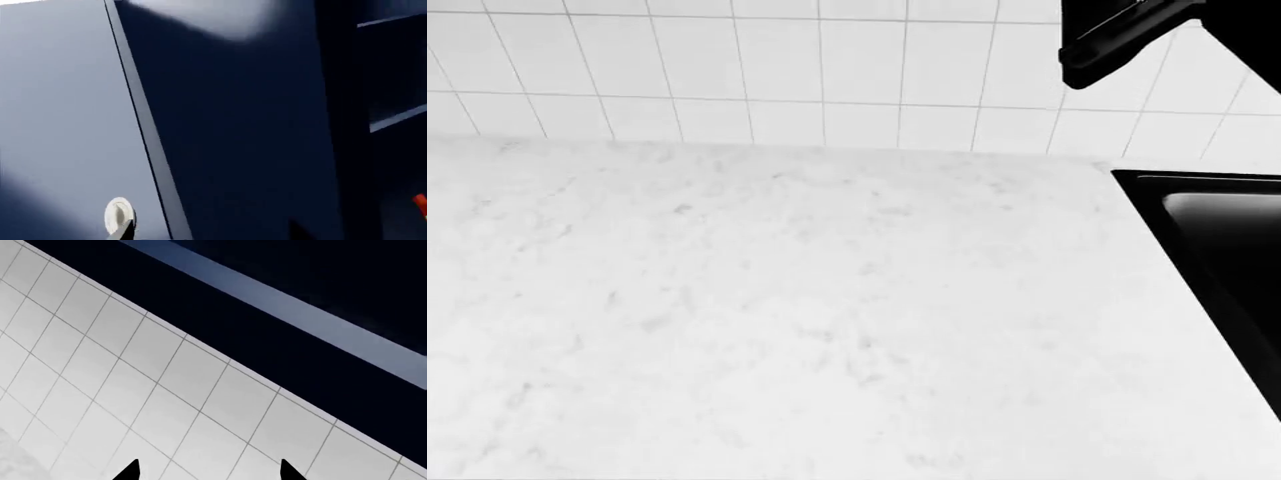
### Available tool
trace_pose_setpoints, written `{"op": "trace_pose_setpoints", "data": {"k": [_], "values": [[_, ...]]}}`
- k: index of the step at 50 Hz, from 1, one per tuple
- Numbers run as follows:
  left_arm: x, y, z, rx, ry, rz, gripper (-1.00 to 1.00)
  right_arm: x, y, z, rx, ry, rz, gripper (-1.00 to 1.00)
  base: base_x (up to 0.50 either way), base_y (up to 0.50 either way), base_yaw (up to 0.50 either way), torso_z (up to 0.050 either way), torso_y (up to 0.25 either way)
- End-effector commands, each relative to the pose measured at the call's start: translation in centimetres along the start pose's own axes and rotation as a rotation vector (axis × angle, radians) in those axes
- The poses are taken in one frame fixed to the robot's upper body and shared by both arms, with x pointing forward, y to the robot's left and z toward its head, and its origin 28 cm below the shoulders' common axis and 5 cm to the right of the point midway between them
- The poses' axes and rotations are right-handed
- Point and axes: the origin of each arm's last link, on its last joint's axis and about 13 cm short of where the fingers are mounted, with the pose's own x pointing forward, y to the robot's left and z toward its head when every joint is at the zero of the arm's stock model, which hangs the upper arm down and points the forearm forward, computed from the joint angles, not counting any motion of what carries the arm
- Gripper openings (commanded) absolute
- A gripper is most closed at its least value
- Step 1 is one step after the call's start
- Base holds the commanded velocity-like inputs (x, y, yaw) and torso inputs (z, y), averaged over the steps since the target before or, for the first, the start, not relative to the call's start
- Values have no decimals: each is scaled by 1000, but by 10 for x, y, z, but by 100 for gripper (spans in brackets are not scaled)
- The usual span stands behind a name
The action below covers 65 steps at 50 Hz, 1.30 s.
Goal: Pick and place the shaker into the drawer. Then close the cabinet.
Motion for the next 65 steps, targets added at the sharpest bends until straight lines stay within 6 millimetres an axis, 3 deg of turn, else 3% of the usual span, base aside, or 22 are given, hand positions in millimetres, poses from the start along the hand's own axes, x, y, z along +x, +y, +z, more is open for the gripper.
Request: {"op": "trace_pose_setpoints", "data": {"k": [1,7,12,27,44,45,46,47,48,49,50,51,52,53,54,55,56,57,59,60,62,65], "values": [[74,-89,-1,-575,-205,-518,100,2,0,-3,55,-15,-23,100,0,0,0,0,0],[95,-102,-82,-566,41,-534,100,-8,6,-21,116,16,-24,100,0,0,0,0,0],[92,-94,-123,-459,174,-401,100,-11,11,-38,153,46,-15,100,0,0,0,0,0],[92,-94,-123,-459,174,-401,100,8,6,-101,235,151,-36,100,0,0,0,0,0],[92,-94,-123,-459,174,-401,100,-5,10,-74,231,112,-16,100,2,-1,-2,0,0],[87,-91,-148,-454,167,-194,100,-5,12,-73,231,107,-10,100,12,1,-3,0,0],[90,-90,-146,-425,86,-56,100,-5,13,-72,233,103,-4,100,0,-4,-3,0,0],[91,-89,-145,-418,29,-62,100,-5,14,-70,234,98,1,100,14,-3,-4,0,0],[88,-88,-151,-433,78,-77,100,-4,16,-68,235,92,8,100,0,-4,-4,0,0],[85,-79,-139,-433,58,-54,100,-3,18,-66,236,85,16,100,14,-3,-4,0,0],[58,-48,-159,-221,223,48,100,-1,21,-64,236,77,28,100,0,-3,0,0,0],[56,-157,-200,-344,397,-436,100,1,24,-61,237,67,42,100,0,0,0,0,0],[25,-202,-231,-407,552,-582,100,3,28,-57,237,58,57,100,0,0,0,0,0],[-9,-223,-253,-395,686,-560,100,4,31,-55,238,51,67,100,0,0,0,0,0],[-47,-212,-275,-326,805,-444,100,5,34,-53,240,46,78,100,0,0,-3,0,0],[-86,-220,-276,-513,976,-390,100,6,38,-52,241,42,89,100,0,0,0,0,0],[-110,-211,-259,-608,1080,-358,100,8,42,-50,242,39,101,100,0,0,0,0,0],[-120,-193,-225,-611,1098,-364,100,9,45,-48,243,35,112,100,0,0,0,-16,0],[-155,-165,-160,-448,1029,-458,100,12,50,-44,242,27,129,100,0,0,0,0,0],[-178,-156,-139,-273,933,-438,100,14,51,-42,240,24,135,100,0,0,0,0,0],[-198,-142,-116,-208,729,-93,100,15,54,-40,237,23,142,100,0,0,0,0,0],[-216,-133,-114,-271,654,37,100,16,55,-39,229,29,145,100,0,0,0,-3,0]]}}
